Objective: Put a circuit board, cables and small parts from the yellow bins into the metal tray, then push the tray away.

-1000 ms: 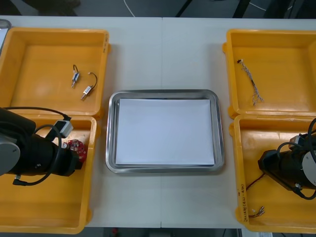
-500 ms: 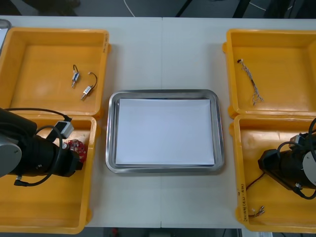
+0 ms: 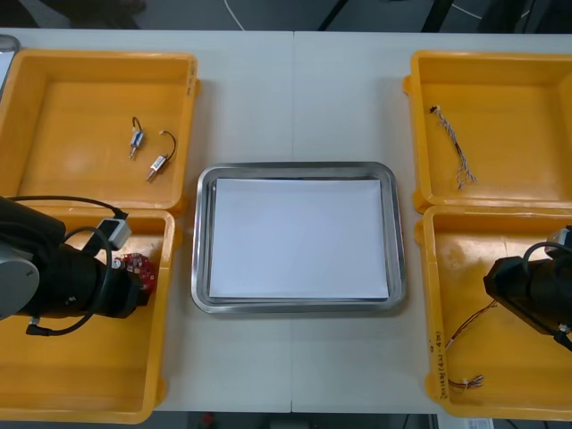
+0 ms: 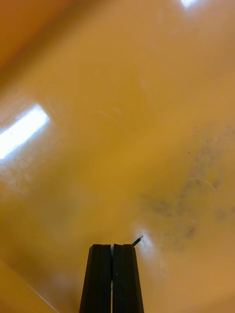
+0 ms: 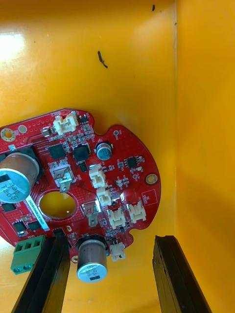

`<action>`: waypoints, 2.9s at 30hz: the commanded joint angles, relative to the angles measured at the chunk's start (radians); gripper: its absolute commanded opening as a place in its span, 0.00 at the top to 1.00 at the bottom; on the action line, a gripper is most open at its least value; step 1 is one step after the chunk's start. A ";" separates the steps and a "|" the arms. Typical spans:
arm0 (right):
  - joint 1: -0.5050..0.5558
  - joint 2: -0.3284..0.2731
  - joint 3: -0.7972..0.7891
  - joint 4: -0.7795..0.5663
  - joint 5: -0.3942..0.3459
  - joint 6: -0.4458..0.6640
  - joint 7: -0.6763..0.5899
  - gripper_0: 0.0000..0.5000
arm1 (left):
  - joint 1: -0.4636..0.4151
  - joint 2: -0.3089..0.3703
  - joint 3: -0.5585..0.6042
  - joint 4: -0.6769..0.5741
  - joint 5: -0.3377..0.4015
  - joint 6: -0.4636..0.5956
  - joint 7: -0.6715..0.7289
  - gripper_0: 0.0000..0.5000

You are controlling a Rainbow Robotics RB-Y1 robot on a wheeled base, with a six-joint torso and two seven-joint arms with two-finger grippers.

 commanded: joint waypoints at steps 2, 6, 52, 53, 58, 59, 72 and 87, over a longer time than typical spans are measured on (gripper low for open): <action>0.005 -0.058 -0.055 -0.070 -0.025 0.050 0.042 1.00 | 0.026 -0.013 -0.008 -0.008 0.001 -0.012 0.005 0.00; -0.009 -0.088 -0.078 -0.095 -0.044 0.085 0.055 1.00 | 0.026 -0.013 -0.008 -0.008 0.002 -0.012 0.004 0.00; -0.162 -0.242 -0.237 0.154 -0.130 0.113 0.147 1.00 | 0.039 -0.004 0.023 -0.020 0.016 0.029 -0.030 1.00; -0.165 -0.243 -0.237 0.155 -0.127 0.114 0.148 1.00 | 0.039 -0.004 0.041 -0.032 0.021 0.057 -0.032 1.00; -0.167 -0.248 -0.237 0.161 -0.114 0.113 0.156 1.00 | 0.037 -0.004 0.102 -0.080 0.039 0.149 -0.032 1.00; -0.167 -0.250 -0.239 0.164 -0.116 0.113 0.158 1.00 | 0.037 -0.004 0.108 -0.083 0.041 0.158 -0.032 1.00; -0.168 -0.251 -0.243 0.180 -0.124 0.111 0.165 1.00 | 0.028 -0.004 0.279 -0.187 0.095 0.308 -0.065 1.00; -0.170 -0.251 -0.253 0.180 -0.136 0.119 0.188 0.00 | -0.107 0.005 0.417 -0.201 0.202 0.515 -0.059 1.00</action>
